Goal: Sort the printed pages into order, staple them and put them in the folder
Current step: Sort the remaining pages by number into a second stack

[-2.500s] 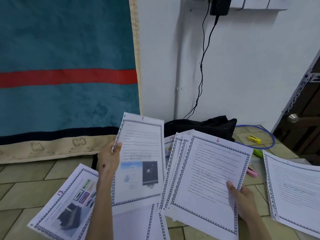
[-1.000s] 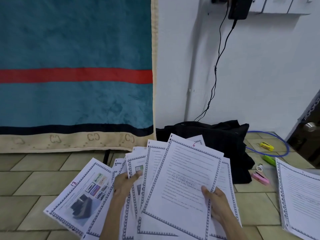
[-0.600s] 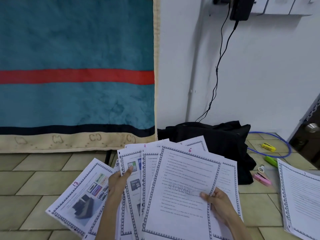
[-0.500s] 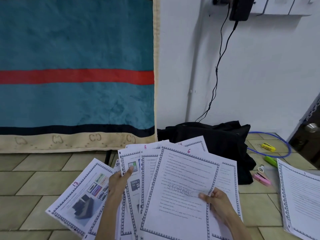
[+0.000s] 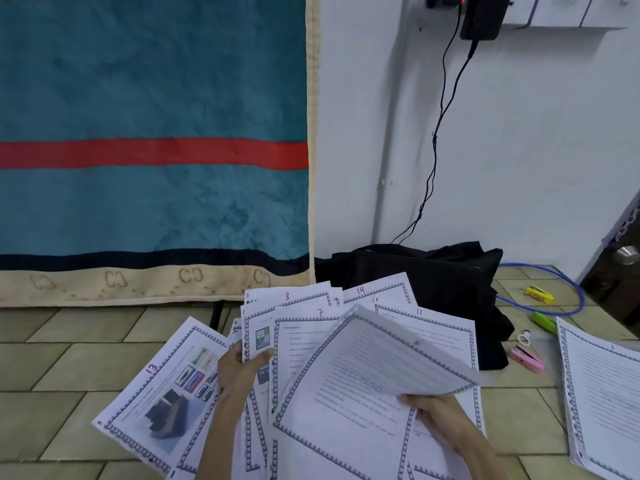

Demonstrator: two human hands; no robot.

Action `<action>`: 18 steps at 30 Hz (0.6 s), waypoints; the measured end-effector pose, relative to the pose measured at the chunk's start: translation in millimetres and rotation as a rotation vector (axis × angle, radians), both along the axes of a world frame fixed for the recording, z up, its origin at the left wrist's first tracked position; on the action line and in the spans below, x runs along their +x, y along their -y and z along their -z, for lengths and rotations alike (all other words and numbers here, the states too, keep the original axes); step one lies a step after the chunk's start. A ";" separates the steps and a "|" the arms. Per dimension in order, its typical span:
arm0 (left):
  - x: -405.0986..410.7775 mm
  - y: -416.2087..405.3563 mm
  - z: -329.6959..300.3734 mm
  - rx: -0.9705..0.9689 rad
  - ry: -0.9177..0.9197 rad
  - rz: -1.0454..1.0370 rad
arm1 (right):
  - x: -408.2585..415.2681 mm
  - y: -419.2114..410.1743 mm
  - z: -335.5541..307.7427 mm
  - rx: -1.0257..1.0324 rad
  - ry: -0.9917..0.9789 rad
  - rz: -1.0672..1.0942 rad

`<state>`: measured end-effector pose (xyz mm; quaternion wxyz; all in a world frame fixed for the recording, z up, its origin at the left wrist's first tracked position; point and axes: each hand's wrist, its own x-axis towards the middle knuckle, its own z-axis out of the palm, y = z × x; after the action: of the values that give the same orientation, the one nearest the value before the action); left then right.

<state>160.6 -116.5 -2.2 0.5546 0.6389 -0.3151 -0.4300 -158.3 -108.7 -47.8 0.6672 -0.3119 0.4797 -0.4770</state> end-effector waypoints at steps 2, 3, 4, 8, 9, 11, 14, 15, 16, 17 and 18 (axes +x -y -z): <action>1.9 0.6 4.3 0.010 -0.023 0.019 | 2.8 0.7 -3.7 0.003 -0.130 -0.067; 2.2 0.3 5.2 0.015 -0.030 0.024 | 4.6 0.8 -8.0 0.006 -0.181 -0.105; 2.4 0.1 6.0 0.022 -0.040 0.020 | 7.3 0.9 -12.5 0.002 -0.206 -0.126; 3.2 1.0 11.0 0.027 -0.060 0.010 | 12.3 4.3 -19.3 -0.008 -0.274 -0.196; 3.3 0.9 11.6 0.024 -0.058 0.014 | 13.6 3.8 -21.0 -0.008 -0.281 -0.197; 3.8 0.5 12.7 0.026 -0.050 0.020 | 14.7 2.5 -23.0 -0.031 -0.299 -0.192; 3.6 -0.4 10.3 0.019 -0.047 0.030 | 14.9 3.2 -23.0 -0.047 -0.333 -0.196; 3.5 -1.0 9.5 0.011 -0.047 0.035 | 15.3 4.0 -22.1 -0.038 -0.342 -0.194; 3.1 -1.4 8.0 0.000 -0.047 0.038 | 16.2 4.2 -21.9 -0.032 -0.354 -0.193; 2.9 -1.9 7.1 -0.006 -0.043 0.041 | 17.2 4.4 -21.3 -0.035 -0.369 -0.195; 2.6 -2.2 6.0 -0.008 -0.040 0.039 | 18.2 4.4 -21.0 -0.040 -0.384 -0.195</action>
<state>163.2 -114.3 -8.2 0.5548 0.6219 -0.3181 -0.4520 -140.1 -113.1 -26.9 0.6003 -0.4552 0.5557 -0.3516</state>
